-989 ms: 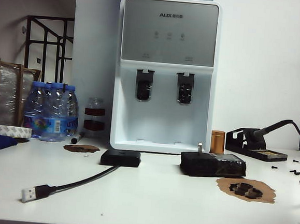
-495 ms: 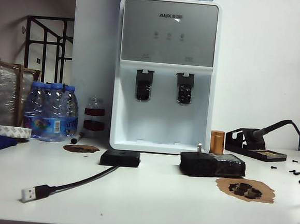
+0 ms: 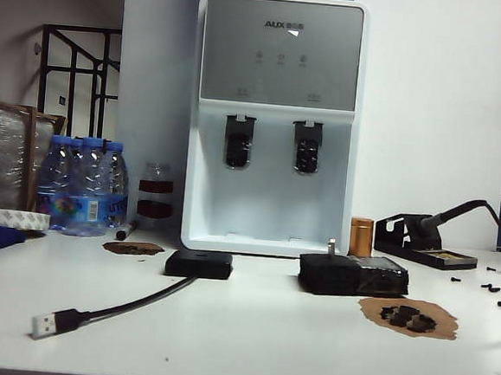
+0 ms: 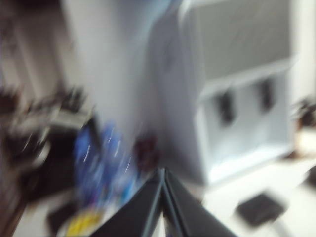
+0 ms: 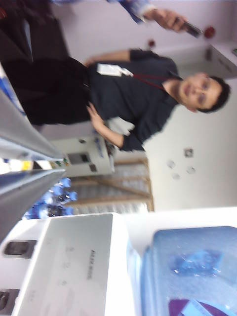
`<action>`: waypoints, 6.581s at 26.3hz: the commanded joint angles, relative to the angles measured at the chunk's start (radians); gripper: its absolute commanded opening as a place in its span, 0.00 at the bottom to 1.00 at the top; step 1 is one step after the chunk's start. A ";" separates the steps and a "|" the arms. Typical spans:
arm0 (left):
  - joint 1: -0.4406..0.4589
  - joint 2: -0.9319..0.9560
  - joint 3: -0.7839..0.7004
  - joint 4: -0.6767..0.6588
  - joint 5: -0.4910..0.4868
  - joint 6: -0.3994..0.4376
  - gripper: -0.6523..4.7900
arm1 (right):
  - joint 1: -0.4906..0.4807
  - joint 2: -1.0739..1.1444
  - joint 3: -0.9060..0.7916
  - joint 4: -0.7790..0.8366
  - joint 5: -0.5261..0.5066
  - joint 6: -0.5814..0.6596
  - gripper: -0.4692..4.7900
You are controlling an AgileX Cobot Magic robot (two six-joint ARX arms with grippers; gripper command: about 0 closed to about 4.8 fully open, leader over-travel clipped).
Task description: Take the USB flash drive out of the black sponge and insert it into the slot on top of the black USB adpator box.
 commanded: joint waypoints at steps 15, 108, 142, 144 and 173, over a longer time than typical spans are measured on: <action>-0.139 0.987 0.424 0.610 0.403 -0.269 0.11 | 0.879 0.561 -0.048 0.822 1.414 -0.668 0.36; -0.646 2.165 1.034 0.603 0.274 -0.053 0.11 | 0.279 1.463 -0.203 1.302 0.843 -0.330 0.09; -0.693 2.166 1.042 0.708 -0.148 -0.053 0.11 | 0.167 1.214 -0.337 1.338 0.536 -0.204 0.09; -0.676 2.151 1.042 0.666 -0.182 -0.035 0.11 | 0.167 1.159 -0.349 1.336 0.533 -0.204 0.09; -0.081 1.691 0.992 -0.226 0.419 0.224 0.11 | 0.134 1.199 0.237 0.641 -0.590 -0.245 0.09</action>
